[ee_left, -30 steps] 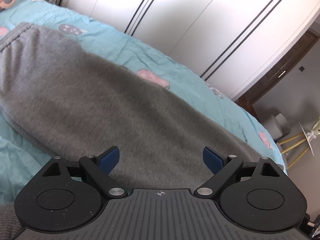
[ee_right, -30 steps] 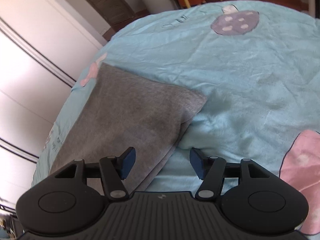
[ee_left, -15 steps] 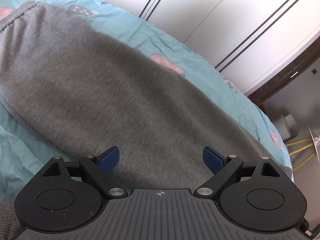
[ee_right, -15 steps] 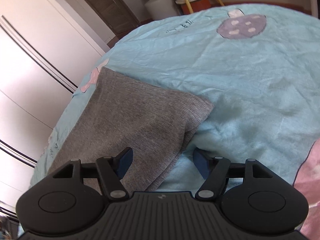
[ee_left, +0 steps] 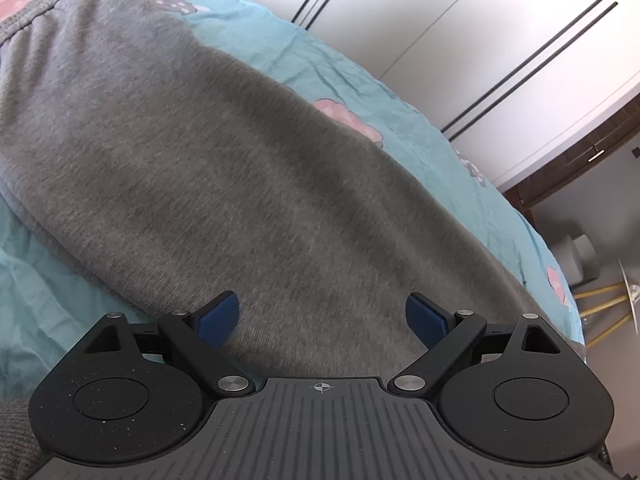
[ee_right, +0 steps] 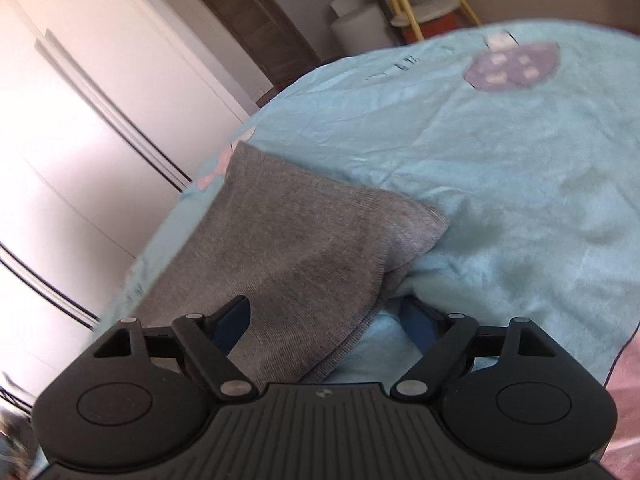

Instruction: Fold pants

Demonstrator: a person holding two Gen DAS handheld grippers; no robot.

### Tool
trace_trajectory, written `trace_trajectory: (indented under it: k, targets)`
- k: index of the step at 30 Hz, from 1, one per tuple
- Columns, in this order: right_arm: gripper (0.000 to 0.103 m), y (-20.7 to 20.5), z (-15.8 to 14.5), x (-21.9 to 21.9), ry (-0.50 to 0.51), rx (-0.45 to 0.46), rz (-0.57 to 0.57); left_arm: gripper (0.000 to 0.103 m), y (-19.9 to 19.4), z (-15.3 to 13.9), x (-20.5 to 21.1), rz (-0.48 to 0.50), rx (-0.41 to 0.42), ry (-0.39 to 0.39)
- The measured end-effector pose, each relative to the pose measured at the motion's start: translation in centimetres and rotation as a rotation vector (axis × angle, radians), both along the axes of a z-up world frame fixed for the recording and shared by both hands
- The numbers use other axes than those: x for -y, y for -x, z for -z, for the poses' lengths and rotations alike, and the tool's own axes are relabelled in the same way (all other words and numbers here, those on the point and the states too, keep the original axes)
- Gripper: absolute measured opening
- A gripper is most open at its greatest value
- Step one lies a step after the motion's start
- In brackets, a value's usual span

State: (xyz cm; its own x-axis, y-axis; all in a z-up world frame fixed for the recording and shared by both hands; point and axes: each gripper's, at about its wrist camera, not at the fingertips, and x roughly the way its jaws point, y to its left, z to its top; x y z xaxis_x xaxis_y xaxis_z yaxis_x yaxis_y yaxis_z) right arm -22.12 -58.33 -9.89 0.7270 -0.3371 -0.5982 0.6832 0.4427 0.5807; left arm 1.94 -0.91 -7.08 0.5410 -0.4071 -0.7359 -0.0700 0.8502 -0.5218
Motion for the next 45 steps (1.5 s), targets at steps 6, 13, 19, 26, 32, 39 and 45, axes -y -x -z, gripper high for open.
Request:
trace_trajectory:
  k: [6, 13, 19, 26, 32, 39, 45]
  targets:
    - [0.063, 2.7, 0.6, 2.7, -0.211, 0.145, 0.115, 0.094, -0.1, 0.2, 0.1, -0.004, -0.007, 0.003]
    - [0.016, 3.2, 1.8, 4.1, -0.267, 0.178, 0.112, 0.095, -0.2, 0.4, 0.3, -0.003, -0.014, -0.005]
    - [0.019, 2.8, 2.3, 5.1, -0.3, 0.206, 0.122, 0.095, -0.3, 0.5, 0.5, -0.004, -0.021, -0.014]
    - [0.016, 1.8, 3.6, 5.7, -0.371, 0.249, 0.156, 0.095, -0.4, 0.5, 0.6, -0.006, -0.021, -0.014]
    - [0.012, 1.9, 1.5, 4.7, -0.308, 0.267, 0.145, 0.095, -0.3, 0.6, 0.5, -0.008, -0.02, -0.01]
    - [0.012, 0.6, -0.6, 4.5, -0.254, 0.195, 0.137, 0.095, 0.5, 0.2, -0.2, -0.024, -0.018, 0.03]
    - [0.011, -2.4, -3.7, 3.4, -0.125, 0.016, 0.133, 0.095, 2.3, -1.4, -1.5, -0.058, 0.034, 0.084]
